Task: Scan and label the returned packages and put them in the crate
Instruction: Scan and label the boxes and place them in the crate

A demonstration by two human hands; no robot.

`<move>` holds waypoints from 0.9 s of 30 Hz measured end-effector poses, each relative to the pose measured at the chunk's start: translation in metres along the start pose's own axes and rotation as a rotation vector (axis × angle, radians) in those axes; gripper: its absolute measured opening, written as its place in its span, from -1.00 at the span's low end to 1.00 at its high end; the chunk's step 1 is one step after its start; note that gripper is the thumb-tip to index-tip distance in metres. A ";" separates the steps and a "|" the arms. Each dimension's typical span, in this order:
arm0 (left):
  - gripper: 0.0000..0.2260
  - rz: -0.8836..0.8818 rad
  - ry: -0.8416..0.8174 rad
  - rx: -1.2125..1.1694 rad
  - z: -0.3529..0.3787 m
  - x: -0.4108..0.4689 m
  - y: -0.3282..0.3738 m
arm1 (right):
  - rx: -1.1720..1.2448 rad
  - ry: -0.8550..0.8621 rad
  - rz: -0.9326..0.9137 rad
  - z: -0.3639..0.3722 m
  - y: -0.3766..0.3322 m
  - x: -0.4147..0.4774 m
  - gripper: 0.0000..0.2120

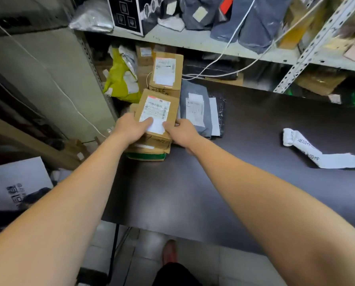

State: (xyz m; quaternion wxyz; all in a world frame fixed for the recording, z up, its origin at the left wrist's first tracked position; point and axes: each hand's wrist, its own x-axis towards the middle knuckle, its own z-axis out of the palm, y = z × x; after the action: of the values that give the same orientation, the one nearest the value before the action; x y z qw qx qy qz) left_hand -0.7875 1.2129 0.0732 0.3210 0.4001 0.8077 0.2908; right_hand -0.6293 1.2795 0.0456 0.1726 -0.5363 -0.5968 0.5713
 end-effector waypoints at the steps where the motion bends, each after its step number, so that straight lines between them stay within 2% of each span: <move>1: -0.63 0.018 0.009 0.013 0.001 -0.001 0.000 | 0.011 0.001 0.002 -0.002 0.002 0.000 -0.60; 7: -0.69 0.113 0.144 0.214 0.009 -0.029 0.029 | 0.098 0.001 -0.035 -0.030 0.010 -0.023 -0.65; 12: -0.66 0.225 0.153 0.191 0.043 -0.068 0.073 | 0.113 0.023 -0.089 -0.096 0.020 -0.069 -0.67; 19: -0.60 0.354 -0.006 0.104 0.157 -0.141 0.146 | 0.098 0.147 -0.105 -0.233 0.074 -0.149 -0.68; 27: -0.63 0.401 -0.239 0.025 0.299 -0.216 0.203 | 0.155 0.227 -0.059 -0.366 0.173 -0.226 -0.68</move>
State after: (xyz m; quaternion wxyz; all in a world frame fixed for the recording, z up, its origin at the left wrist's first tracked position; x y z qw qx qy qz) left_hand -0.3672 1.2005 0.0960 0.3454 0.5881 0.6717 0.2892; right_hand -0.1707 1.2323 0.0927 0.2965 -0.5647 -0.5432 0.5461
